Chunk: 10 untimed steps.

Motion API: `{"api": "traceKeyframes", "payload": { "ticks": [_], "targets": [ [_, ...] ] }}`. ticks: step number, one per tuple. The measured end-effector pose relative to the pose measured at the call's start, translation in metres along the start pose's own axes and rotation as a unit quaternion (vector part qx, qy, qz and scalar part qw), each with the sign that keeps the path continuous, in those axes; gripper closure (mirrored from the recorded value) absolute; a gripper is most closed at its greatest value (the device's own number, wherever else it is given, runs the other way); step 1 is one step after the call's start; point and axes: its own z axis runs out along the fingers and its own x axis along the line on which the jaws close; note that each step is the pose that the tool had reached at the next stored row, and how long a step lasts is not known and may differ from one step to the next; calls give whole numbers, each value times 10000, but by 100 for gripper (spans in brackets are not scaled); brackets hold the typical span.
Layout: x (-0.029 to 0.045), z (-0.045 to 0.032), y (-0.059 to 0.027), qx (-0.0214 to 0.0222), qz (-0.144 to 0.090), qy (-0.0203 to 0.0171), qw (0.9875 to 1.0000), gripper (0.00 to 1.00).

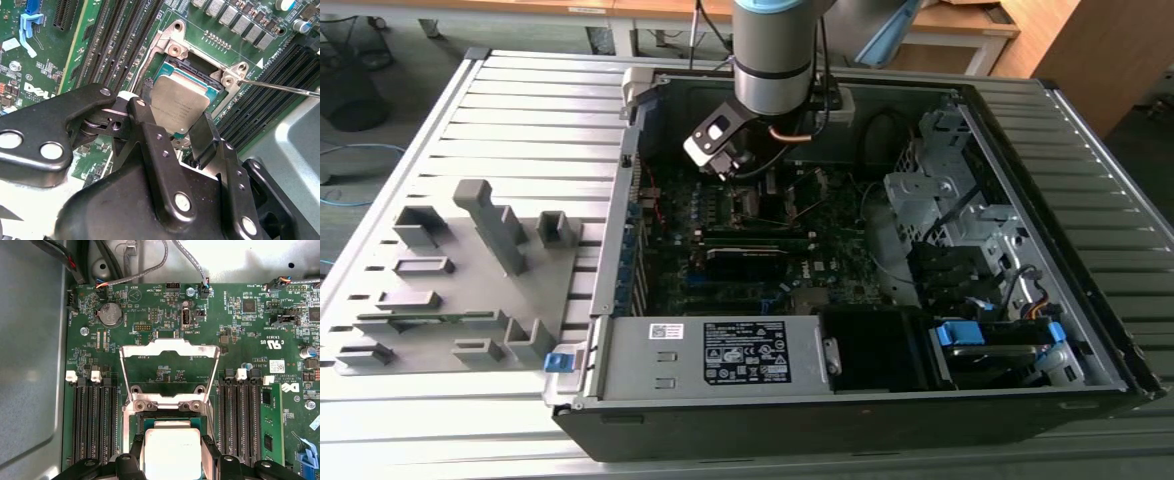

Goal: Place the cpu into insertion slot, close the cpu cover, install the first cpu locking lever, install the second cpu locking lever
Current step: 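Place the cpu into insertion slot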

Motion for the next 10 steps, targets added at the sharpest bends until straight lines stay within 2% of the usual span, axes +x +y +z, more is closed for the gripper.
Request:
{"api": "traceKeyframes", "payload": {
  "ticks": [4,10],
  "targets": [
    [0,1,0,-1,101,-9,9999,46],
    [10,4,-9,-2,103,-8,9999,46]
  ]
}}
